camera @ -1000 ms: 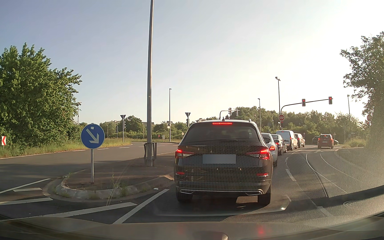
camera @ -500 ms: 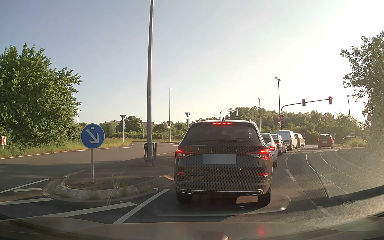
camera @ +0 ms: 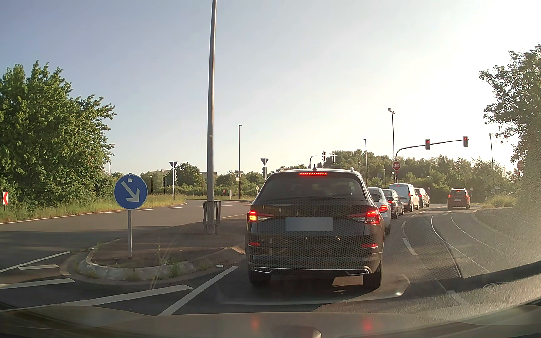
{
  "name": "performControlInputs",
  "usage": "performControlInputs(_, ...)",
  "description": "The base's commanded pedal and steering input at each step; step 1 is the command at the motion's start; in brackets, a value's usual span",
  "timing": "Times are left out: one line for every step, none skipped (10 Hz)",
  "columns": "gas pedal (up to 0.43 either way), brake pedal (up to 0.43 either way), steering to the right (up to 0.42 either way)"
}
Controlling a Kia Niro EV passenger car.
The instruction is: Follow the waypoints while adhering to traffic rules and regulations
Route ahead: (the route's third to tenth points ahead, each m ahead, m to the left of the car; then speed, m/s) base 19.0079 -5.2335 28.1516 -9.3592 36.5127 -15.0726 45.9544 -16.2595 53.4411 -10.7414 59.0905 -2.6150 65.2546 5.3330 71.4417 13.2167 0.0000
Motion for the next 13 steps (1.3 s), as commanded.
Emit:
performControlInputs(0.000,0.421,0.052)
performControlInputs(0.000,0.421,0.052)
performControlInputs(0.000,0.421,0.052)
performControlInputs(0.000,0.415,0.052)
performControlInputs(0.000,0.415,0.052)
performControlInputs(0.000,0.421,0.052)
performControlInputs(0.000,0.421,0.052)
performControlInputs(0.000,0.415,0.052)
performControlInputs(0.000,0.421,0.052)
performControlInputs(0.000,0.421,0.052)
performControlInputs(0.000,0.421,0.052)
performControlInputs(0.000,0.421,0.052)
performControlInputs(0.000,0.415,0.052)
